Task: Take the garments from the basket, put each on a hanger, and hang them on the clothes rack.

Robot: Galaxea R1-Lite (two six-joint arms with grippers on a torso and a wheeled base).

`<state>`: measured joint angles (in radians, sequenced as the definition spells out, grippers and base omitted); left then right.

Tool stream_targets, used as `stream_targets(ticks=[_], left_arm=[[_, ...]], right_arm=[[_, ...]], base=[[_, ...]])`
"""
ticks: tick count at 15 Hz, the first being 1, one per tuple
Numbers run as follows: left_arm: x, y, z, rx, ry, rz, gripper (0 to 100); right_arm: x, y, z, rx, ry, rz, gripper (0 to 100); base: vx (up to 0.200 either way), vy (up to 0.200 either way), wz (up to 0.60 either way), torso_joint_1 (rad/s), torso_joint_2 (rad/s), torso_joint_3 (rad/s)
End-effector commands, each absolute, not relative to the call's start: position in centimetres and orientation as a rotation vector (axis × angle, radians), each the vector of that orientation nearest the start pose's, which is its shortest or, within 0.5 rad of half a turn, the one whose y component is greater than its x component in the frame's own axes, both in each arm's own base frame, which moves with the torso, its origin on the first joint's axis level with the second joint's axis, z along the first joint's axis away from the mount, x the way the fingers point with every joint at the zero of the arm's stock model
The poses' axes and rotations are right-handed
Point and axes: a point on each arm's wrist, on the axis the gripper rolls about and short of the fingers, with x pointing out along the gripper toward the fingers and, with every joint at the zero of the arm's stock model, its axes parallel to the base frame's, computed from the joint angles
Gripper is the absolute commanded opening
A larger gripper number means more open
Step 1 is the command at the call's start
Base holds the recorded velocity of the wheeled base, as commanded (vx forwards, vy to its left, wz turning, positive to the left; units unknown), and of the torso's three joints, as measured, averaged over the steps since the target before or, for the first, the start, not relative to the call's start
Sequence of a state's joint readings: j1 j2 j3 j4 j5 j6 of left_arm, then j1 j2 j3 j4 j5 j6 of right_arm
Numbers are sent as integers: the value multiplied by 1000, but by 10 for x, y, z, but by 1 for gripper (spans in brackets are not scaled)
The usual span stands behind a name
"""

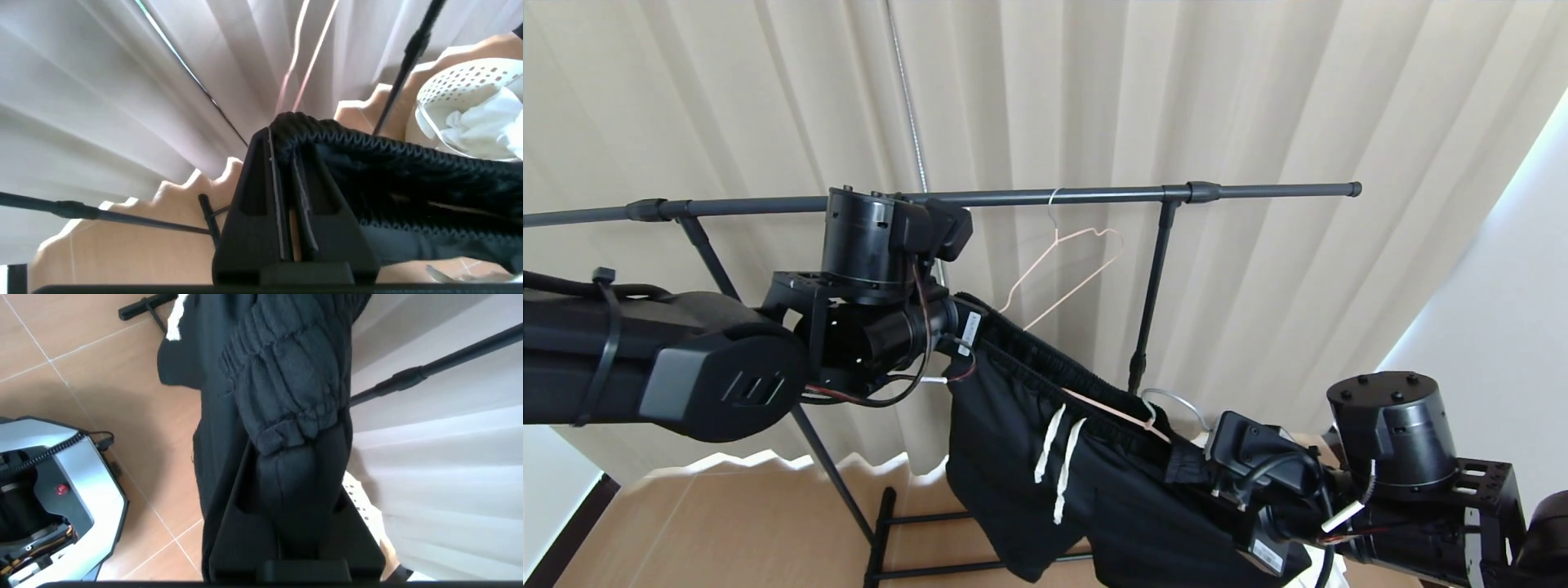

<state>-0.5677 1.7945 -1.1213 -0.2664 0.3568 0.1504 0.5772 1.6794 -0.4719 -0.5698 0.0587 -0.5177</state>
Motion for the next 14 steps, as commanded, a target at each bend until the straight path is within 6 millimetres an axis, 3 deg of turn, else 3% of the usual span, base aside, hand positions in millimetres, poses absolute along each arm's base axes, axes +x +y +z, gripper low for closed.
stream_targets(ticks=[1,7,14], left_arm=[[278,-183,221,325,314,-252,0],[251,-193,237,366,342,-306,0],[228,-200,236,409,396,-370,0]], right_arm=[[215,139,93,-650,484,767,0],[224,148,107,-493,479,696,0],[228,153,122,-383,354,671,0]], base=[[0,0,0,0,0,0],[0,0,0,0,0,0],[0,0,0,0,0,0]])
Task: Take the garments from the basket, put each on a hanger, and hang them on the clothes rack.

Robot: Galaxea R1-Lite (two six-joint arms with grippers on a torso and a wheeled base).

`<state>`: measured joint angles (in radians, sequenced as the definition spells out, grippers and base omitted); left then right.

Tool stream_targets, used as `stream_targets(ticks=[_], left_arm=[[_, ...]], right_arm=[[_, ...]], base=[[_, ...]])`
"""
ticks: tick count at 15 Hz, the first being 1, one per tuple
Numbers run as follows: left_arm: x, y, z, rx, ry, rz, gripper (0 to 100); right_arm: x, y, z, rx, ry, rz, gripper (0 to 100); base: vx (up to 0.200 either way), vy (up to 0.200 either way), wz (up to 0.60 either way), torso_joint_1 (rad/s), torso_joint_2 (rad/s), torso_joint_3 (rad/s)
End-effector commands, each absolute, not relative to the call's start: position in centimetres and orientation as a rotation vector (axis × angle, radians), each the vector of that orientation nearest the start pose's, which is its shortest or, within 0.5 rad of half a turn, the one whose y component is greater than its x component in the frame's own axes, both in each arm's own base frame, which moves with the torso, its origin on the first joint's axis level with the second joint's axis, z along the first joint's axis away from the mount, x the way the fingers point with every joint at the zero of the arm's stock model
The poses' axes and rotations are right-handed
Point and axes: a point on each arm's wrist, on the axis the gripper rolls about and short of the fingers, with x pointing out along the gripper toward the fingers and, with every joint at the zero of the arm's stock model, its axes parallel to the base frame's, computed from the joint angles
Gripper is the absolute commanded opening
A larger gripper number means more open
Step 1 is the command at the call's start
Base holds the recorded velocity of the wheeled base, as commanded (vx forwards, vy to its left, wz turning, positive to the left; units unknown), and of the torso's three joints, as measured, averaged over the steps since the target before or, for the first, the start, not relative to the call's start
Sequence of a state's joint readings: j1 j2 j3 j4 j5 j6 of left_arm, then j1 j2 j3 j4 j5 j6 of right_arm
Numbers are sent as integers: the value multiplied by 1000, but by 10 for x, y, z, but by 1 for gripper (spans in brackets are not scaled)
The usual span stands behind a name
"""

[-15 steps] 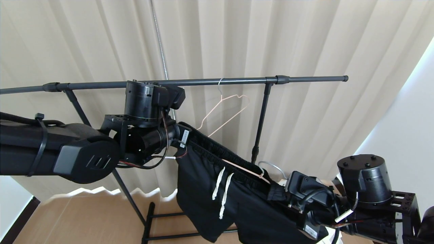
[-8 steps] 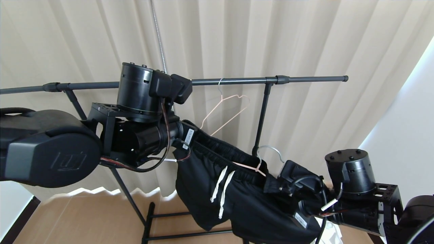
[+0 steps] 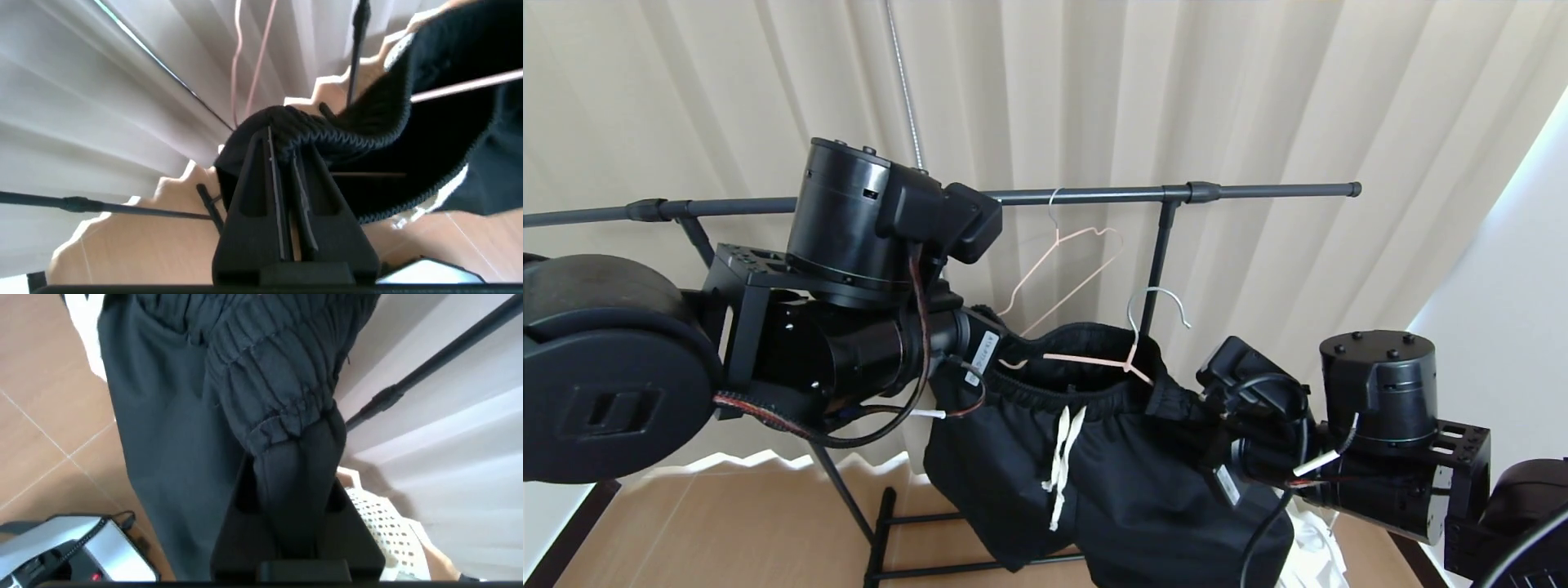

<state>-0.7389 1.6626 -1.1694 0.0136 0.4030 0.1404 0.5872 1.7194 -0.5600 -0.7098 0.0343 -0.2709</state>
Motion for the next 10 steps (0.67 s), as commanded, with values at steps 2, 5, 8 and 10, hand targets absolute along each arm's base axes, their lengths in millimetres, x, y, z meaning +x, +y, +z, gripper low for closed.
stream_targets(ticks=[2,5,8,10], left_arm=[[225,-200,231,406,434,-371,0],[222,-202,226,346,489,-361,0],[223,-203,222,265,554,-327,0],[222,-203,230,191,586,-298,0]], right_arm=[[226,152,126,-373,314,668,0],[226,152,131,-361,270,663,0],[225,151,131,-357,250,660,0],[226,152,130,-355,236,657,0]], base=[[0,0,0,0,0,0],[0,0,0,0,0,0],[0,0,0,0,0,0],[0,0,0,0,0,0]])
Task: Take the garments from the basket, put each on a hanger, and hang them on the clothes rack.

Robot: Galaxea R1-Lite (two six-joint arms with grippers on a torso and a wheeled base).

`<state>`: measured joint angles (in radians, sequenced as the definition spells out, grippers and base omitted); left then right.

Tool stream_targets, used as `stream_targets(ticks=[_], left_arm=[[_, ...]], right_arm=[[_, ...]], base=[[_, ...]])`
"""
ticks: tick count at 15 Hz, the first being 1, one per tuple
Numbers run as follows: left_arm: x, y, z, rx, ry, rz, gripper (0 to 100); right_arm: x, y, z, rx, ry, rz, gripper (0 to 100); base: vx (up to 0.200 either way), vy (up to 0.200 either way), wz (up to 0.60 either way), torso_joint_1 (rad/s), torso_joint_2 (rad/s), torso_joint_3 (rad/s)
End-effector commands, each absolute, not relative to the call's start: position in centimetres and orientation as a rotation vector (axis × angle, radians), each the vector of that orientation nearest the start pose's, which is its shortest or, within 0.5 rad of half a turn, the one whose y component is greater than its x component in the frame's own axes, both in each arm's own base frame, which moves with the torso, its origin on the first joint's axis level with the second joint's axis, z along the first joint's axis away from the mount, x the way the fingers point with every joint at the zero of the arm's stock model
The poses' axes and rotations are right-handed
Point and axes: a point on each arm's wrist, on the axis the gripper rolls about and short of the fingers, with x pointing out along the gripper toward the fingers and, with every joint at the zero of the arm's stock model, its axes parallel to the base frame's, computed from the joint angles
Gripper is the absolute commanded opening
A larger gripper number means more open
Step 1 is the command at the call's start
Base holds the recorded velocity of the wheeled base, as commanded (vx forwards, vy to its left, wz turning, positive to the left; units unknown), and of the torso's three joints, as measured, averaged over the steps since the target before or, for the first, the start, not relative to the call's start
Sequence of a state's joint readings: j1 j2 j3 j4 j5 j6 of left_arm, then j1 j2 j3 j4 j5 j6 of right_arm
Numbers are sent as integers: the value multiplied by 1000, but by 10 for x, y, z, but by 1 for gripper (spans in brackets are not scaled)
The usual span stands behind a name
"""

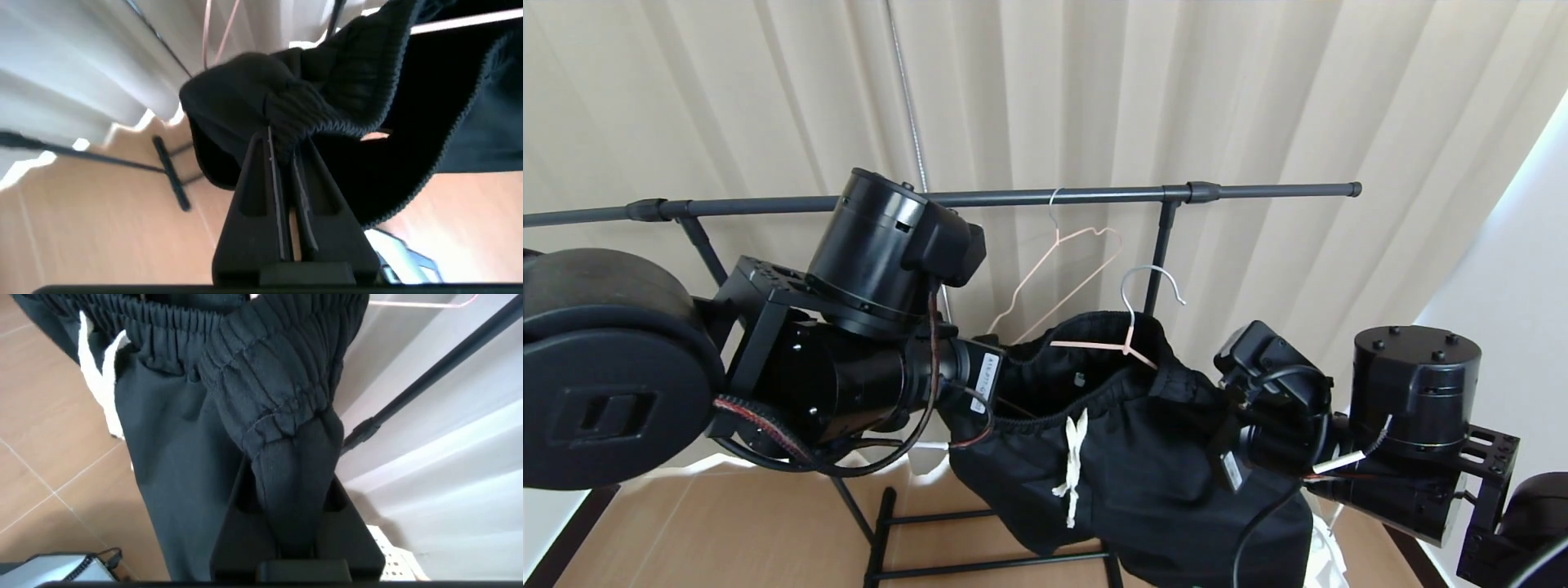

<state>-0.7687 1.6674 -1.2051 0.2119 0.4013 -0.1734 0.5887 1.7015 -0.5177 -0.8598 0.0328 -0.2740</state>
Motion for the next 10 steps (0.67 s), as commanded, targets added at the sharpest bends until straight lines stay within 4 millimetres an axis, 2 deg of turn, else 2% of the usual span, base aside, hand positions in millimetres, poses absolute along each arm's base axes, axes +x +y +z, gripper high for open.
stream_targets(ticks=[1,5,10], left_arm=[[224,-204,233,143,611,-279,0],[232,-212,250,-44,672,-216,0],[232,-213,267,-100,648,-217,0]], right_arm=[[226,152,130,-354,232,657,0],[229,152,121,-374,262,616,0],[231,154,108,-419,274,607,0]], base=[[0,0,0,0,0,0],[0,0,0,0,0,0],[0,0,0,0,0,0]])
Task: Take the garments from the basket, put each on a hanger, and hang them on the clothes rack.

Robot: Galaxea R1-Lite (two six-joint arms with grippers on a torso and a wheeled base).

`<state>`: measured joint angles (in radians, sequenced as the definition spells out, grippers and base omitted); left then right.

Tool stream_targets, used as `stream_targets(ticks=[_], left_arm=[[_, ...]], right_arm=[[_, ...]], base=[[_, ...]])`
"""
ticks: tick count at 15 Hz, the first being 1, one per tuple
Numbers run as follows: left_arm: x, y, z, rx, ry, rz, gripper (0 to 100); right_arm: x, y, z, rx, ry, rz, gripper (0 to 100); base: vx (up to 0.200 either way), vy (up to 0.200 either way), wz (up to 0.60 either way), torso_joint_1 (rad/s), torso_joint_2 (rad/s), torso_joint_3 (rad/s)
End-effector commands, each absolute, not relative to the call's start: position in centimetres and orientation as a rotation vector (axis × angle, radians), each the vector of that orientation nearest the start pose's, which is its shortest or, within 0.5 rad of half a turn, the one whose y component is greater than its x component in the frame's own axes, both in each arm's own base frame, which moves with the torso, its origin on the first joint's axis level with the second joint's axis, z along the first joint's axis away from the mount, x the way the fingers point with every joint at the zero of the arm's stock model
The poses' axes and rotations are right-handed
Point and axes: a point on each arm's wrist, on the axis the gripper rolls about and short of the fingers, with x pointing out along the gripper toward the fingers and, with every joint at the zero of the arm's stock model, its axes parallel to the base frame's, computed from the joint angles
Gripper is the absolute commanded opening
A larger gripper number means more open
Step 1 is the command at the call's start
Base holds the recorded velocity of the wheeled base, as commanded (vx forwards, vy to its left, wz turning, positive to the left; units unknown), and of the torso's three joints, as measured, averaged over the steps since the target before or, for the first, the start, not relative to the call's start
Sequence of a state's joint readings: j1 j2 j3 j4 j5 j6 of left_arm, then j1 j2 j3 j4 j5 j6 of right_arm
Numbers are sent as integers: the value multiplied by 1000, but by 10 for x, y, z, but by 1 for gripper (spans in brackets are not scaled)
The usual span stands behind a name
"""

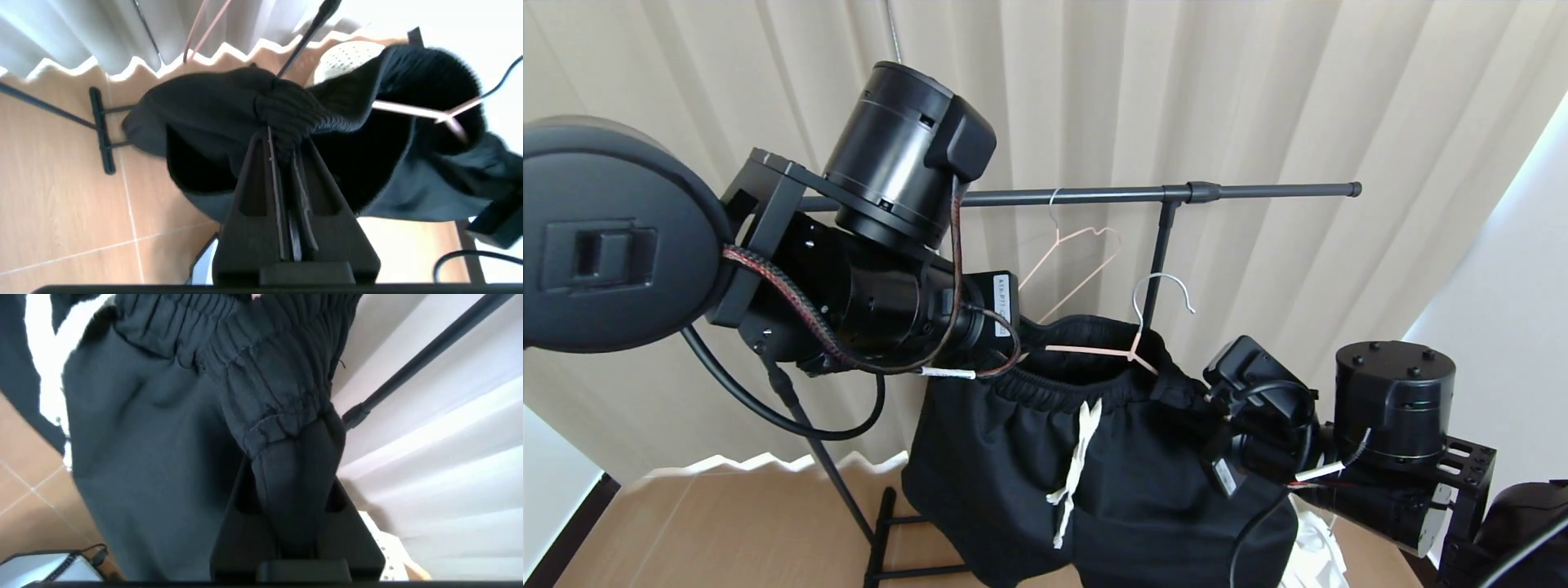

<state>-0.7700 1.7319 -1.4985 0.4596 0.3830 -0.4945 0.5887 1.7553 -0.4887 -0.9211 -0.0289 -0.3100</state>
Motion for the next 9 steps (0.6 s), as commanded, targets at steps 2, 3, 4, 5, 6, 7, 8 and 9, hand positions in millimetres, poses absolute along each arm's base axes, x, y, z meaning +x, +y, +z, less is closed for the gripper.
stream_targets(ticks=[2,3,4,5,6,7,8,9], left_arm=[[227,-212,273,-102,642,-226,0],[226,-213,271,-94,650,-230,0],[226,-214,266,-82,666,-226,0],[222,-217,256,-54,692,-233,0],[219,-220,250,-36,708,-238,0],[215,-223,242,-9,731,-248,0],[214,-227,234,14,752,-252,0],[213,-232,226,36,771,-253,0]], right_arm=[[236,156,102,-438,250,577,0],[237,157,103,-430,231,574,0],[237,157,105,-421,209,576,0],[237,157,110,-409,185,575,0],[237,157,113,-395,166,571,0],[235,156,119,-362,148,568,0],[234,156,122,-343,139,567,0],[232,155,127,-332,125,567,0]], base=[[0,0,0,0,0,0],[0,0,0,0,0,0],[0,0,0,0,0,0],[0,0,0,0,0,0],[0,0,0,0,0,0],[0,0,0,0,0,0],[0,0,0,0,0,0],[0,0,0,0,0,0]])
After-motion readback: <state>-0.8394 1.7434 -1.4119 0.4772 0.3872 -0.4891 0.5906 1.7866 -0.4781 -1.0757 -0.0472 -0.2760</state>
